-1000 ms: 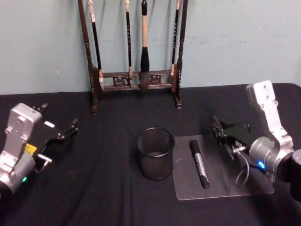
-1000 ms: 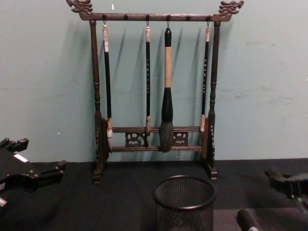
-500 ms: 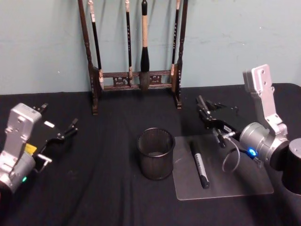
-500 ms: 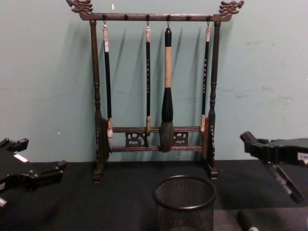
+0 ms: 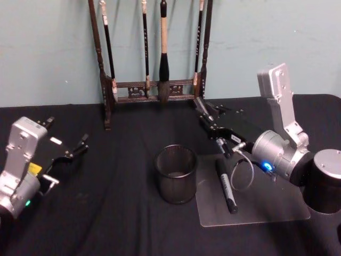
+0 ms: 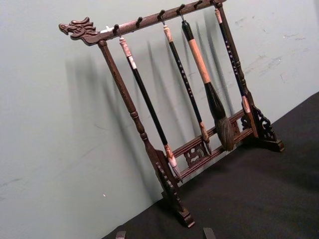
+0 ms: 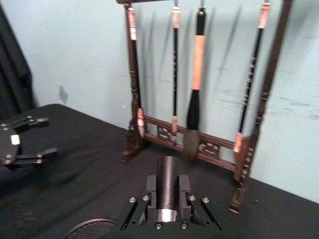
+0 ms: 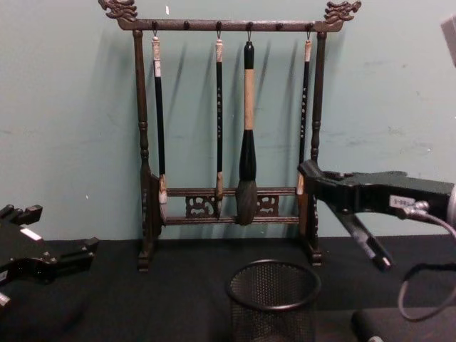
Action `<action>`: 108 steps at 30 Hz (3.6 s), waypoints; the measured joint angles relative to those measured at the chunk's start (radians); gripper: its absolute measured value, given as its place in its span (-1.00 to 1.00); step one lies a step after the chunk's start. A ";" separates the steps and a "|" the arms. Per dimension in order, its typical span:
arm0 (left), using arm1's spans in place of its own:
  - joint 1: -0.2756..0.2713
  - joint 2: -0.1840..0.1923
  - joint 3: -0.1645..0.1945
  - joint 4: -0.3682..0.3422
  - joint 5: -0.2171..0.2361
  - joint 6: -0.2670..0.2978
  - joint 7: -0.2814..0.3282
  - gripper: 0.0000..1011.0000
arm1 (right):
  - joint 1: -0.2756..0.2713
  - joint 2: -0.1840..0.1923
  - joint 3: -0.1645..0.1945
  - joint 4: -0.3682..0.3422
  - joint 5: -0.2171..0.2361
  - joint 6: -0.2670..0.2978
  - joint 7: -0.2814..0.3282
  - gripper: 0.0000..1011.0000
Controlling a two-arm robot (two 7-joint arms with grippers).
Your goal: Pick up the water-based marker from the table and place it into the pen holder.
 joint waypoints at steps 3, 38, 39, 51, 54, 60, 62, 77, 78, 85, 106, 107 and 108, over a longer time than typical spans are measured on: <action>0.000 0.000 0.000 0.000 0.000 0.000 0.000 0.98 | 0.018 -0.002 -0.027 0.016 0.013 -0.019 0.027 -0.48; 0.000 0.000 0.000 0.000 0.000 0.000 0.000 0.98 | 0.156 -0.041 -0.202 0.214 0.058 -0.162 0.094 -0.48; 0.000 0.000 0.000 0.000 0.000 0.000 0.000 0.98 | 0.156 -0.041 -0.202 0.214 0.057 -0.159 0.092 -0.48; 0.000 0.000 0.000 0.000 0.000 0.000 0.000 0.98 | 0.155 -0.040 -0.202 0.213 0.055 -0.157 0.091 -0.48; 0.000 0.000 0.000 0.000 0.000 0.000 0.000 0.98 | 0.155 -0.040 -0.202 0.212 0.054 -0.157 0.091 -0.48; 0.000 0.000 0.000 0.000 0.000 0.000 0.000 0.98 | 0.155 -0.040 -0.201 0.212 0.054 -0.157 0.091 -0.48; 0.000 0.000 0.000 0.000 0.000 0.000 0.000 0.98 | 0.155 -0.040 -0.201 0.212 0.054 -0.157 0.091 -0.48; 0.000 0.000 0.000 0.000 0.000 0.000 0.000 0.98 | 0.155 -0.040 -0.201 0.212 0.054 -0.157 0.091 0.49; 0.000 0.000 0.000 0.000 0.000 0.000 0.000 0.98 | 0.155 -0.040 -0.201 0.212 0.054 -0.157 0.091 0.60; 0.000 0.000 0.000 0.000 0.000 0.000 0.000 0.98 | 0.155 -0.040 -0.201 0.212 0.054 -0.157 0.091 0.98; 0.000 0.000 0.000 0.000 0.000 0.000 0.000 0.98 | 0.127 -0.036 -0.162 0.141 -0.057 -0.144 -0.065 0.98; 0.000 0.000 0.000 0.000 0.000 0.000 0.000 0.98 | 0.125 -0.036 -0.159 0.137 -0.065 -0.141 -0.075 0.98; 0.000 0.000 0.000 0.000 0.000 0.000 0.000 0.98 | 0.121 -0.036 -0.152 0.129 -0.078 -0.132 -0.097 0.98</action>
